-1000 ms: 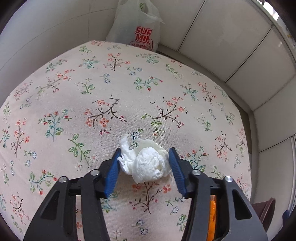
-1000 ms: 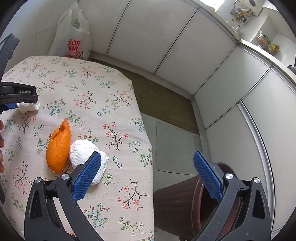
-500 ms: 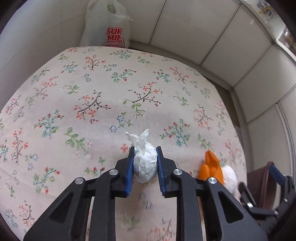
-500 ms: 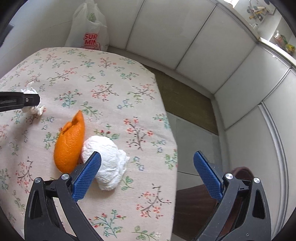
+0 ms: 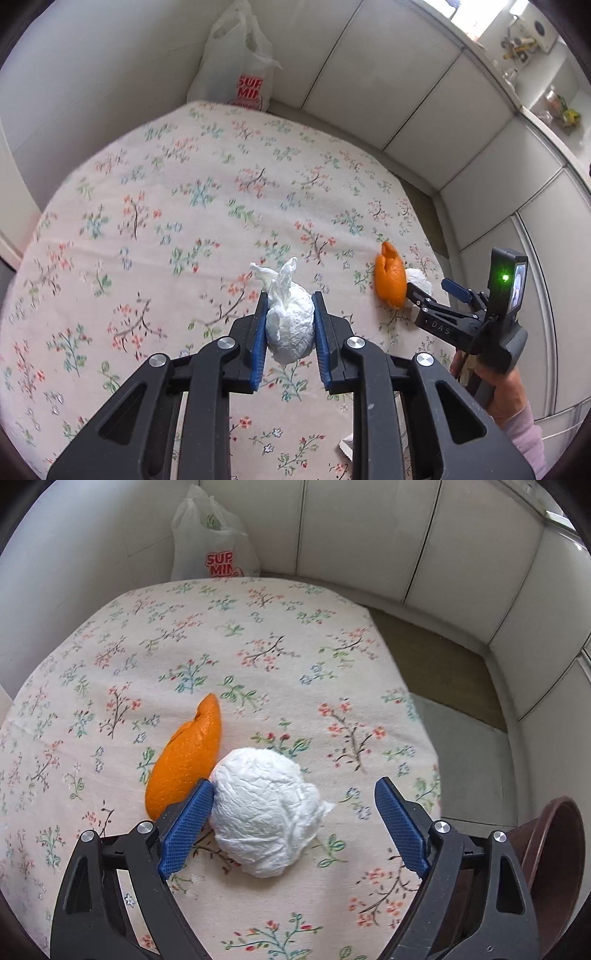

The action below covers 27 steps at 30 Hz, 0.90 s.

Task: Collect trash
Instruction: 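Grasp a white tissue with the left tool while the right tool grasps the white tissue ball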

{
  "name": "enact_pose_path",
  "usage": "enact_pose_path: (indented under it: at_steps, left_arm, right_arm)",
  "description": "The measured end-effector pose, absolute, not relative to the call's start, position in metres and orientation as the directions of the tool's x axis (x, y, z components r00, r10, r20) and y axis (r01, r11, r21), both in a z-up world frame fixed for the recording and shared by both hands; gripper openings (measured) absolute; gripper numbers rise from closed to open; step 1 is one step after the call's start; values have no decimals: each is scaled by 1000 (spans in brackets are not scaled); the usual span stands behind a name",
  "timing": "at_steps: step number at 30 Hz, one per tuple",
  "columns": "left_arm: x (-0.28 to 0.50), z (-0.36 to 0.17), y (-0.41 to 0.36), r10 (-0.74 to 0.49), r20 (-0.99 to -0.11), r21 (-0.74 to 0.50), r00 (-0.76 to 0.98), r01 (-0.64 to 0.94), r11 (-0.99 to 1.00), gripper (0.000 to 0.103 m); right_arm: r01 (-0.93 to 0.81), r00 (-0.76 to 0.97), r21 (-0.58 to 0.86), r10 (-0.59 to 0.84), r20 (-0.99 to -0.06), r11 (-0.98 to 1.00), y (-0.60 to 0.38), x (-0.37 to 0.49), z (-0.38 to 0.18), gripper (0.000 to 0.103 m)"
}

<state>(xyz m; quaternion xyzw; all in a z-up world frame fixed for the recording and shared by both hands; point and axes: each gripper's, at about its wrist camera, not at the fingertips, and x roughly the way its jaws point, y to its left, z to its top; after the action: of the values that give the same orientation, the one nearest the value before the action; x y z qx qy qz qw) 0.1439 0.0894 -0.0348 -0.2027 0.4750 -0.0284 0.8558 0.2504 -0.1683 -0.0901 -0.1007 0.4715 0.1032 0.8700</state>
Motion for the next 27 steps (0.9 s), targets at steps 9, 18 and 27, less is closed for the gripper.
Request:
enact_pose_path:
  at_steps: [9,18,27]
  left_arm:
    - [151,-42,96,-246,-805,-378,541,-147,914,23]
    - [152,-36,93,-220,-797,-356,563,-141,924,23]
    - [142,-18,76,-202,-773,-319,602,-93,943,23]
  right_arm:
    - [-342,500,-87,103,-860,936,-139,242,-100,27]
    - [-275,568,-85,90,-818,958,-148,237,-75,25]
    - [-227,672,-74,101,-733,971,-165,213,-22,26]
